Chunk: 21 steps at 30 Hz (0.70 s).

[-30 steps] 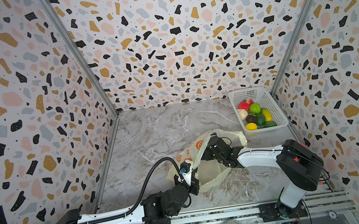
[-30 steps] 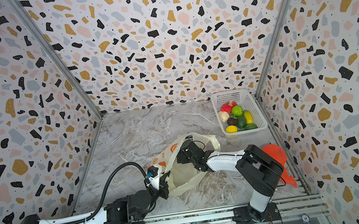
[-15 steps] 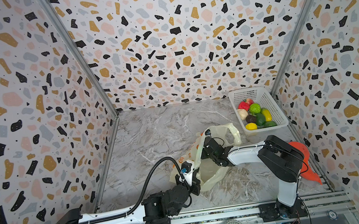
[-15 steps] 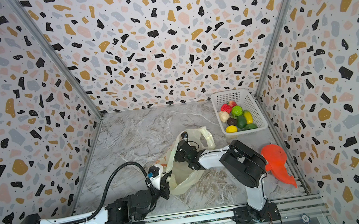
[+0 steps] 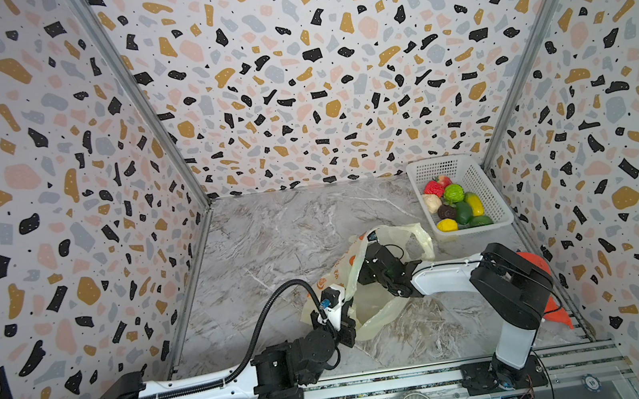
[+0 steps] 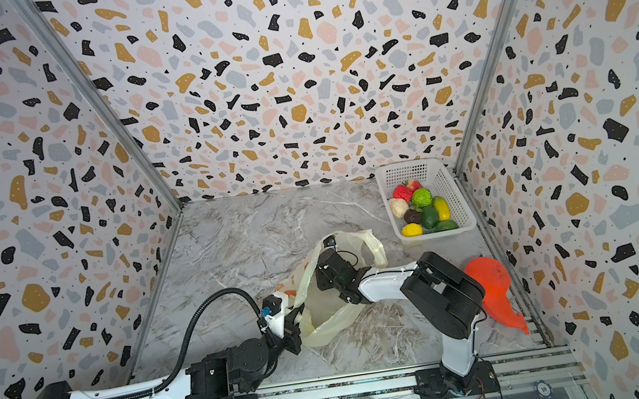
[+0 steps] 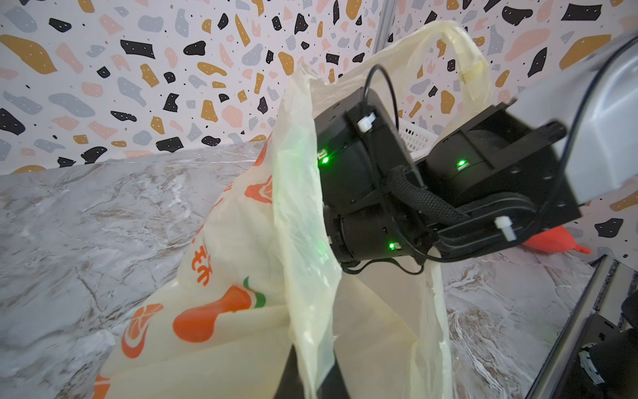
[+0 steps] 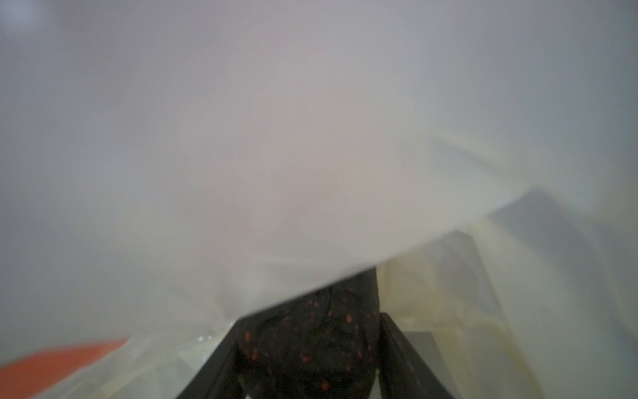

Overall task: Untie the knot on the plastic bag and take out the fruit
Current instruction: 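Lower the right gripper onto the dark oblong fruit and close on it, then lift the dark oblong fruit out of the bag toward the basket with the right gripper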

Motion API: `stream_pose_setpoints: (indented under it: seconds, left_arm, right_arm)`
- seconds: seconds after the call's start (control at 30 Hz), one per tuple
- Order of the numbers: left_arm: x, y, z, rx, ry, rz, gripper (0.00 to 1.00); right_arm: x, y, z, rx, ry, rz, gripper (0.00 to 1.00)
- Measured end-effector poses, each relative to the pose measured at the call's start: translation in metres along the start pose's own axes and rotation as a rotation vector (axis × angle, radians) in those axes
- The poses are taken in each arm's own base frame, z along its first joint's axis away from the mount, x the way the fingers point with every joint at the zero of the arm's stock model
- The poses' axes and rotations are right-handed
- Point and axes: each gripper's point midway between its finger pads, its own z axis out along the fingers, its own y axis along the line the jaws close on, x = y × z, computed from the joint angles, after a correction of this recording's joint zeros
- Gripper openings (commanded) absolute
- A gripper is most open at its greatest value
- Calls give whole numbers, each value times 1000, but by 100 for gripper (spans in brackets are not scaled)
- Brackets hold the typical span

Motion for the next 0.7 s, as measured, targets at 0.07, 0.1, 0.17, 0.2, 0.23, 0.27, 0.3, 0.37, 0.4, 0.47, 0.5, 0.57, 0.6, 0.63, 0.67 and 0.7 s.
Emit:
stream_pose_setpoints:
  seconds: [0.07,0.1,0.17,0.2,0.23,0.27,0.3,0.37,0.4,0.47,0.5,0.57,0.6,0.63,0.67,0.7]
  left_arm:
    - [3,2,1,-9,4,6,0]
    - [4,3,1,-15,6,10,0]
    - [6,6,1,-29,6,14,0]
    - [6,6,1,-33,5,14,0]
    - [6,7,1,-37,3,14,0]
    - [6,8,1,-40,2,14,0]
    - [5,9,1,-46,0,14,0]
    - [4,10,1,-54,-4,14,0]
    - [4,10,0,-56,-5,14,0]
    - [4,11,0,-62,-8,14,0]
    - [3,12,0,-66,-10,13,0]
    - [3,13,0,-72,-12,13,0]
    - [3,13,0,-74,-13,14,0]
    - [3,14,0,-77,-13,14,0]
    - [3,14,0,-78,-13,15,0]
    - [3,14,0,-81,-12,16,0]
  right_arm:
    - [0,7,-9,-39,15,-2,54]
    - [1,10,-14,-61,23,-3,54]
    - [5,16,-22,-96,44,-6,54]
    - [8,18,-27,-113,56,-8,54]
    - [11,20,-31,-129,71,-10,54]
    - [13,22,-34,-141,83,-11,54]
    - [17,22,-38,-153,101,-13,54]
    - [24,23,-47,-170,127,-15,54]
    - [28,23,-51,-178,141,-17,54]
    - [32,23,-60,-192,160,-20,54]
    - [33,24,-65,-200,166,-23,54]
    - [34,28,-75,-223,178,-32,54]
    - [33,30,-79,-233,180,-39,54]
    - [33,33,-84,-240,181,-47,54]
    - [34,36,-88,-249,186,-57,54]
    - [38,40,-92,-258,197,-69,54]
